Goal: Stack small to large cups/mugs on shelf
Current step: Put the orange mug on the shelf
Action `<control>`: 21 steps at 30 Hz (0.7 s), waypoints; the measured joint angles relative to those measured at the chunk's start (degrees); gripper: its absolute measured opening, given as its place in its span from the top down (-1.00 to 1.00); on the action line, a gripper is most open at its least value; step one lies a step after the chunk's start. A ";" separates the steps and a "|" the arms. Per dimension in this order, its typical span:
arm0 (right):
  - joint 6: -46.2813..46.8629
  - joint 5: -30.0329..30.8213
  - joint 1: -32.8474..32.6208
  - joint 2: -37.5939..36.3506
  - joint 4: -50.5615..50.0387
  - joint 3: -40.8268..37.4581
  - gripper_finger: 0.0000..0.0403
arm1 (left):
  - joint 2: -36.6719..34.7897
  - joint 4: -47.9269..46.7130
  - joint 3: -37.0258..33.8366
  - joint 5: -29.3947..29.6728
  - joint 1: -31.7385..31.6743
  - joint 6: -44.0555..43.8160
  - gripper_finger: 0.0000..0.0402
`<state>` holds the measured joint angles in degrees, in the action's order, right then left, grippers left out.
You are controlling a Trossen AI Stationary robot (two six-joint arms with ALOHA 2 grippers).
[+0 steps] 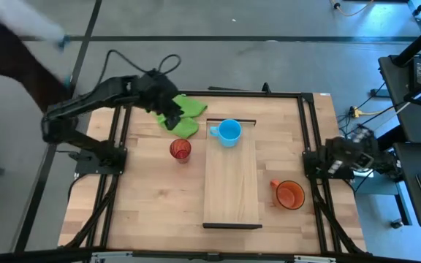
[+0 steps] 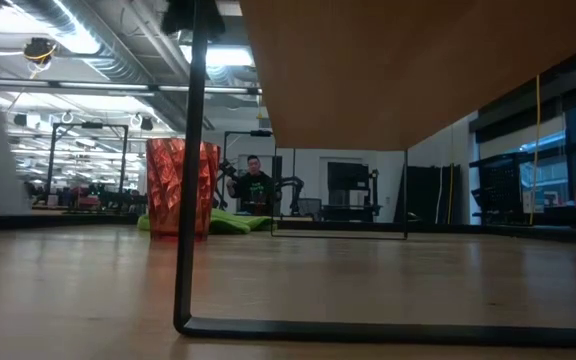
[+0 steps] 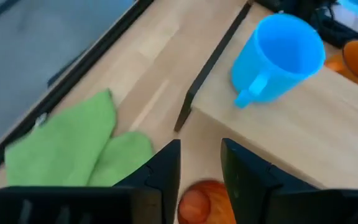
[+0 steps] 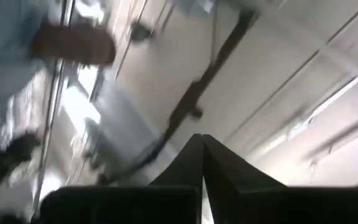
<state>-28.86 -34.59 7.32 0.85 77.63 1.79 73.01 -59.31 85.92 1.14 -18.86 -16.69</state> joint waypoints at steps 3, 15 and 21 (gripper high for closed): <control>18.52 -5.82 -0.32 -0.13 12.53 0.93 0.95 | -3.49 1.15 -3.02 2.57 1.34 -3.63 0.46; 36.65 47.70 0.46 25.34 -47.55 37.24 0.93 | -6.90 1.47 -5.46 5.73 2.28 -3.97 0.46; 42.88 49.71 2.44 45.86 -119.95 76.48 0.93 | -6.84 1.21 -5.46 6.45 3.36 -3.27 0.46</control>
<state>14.02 15.12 9.77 46.71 -42.32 78.28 66.17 -58.10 80.47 7.60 -15.50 -19.96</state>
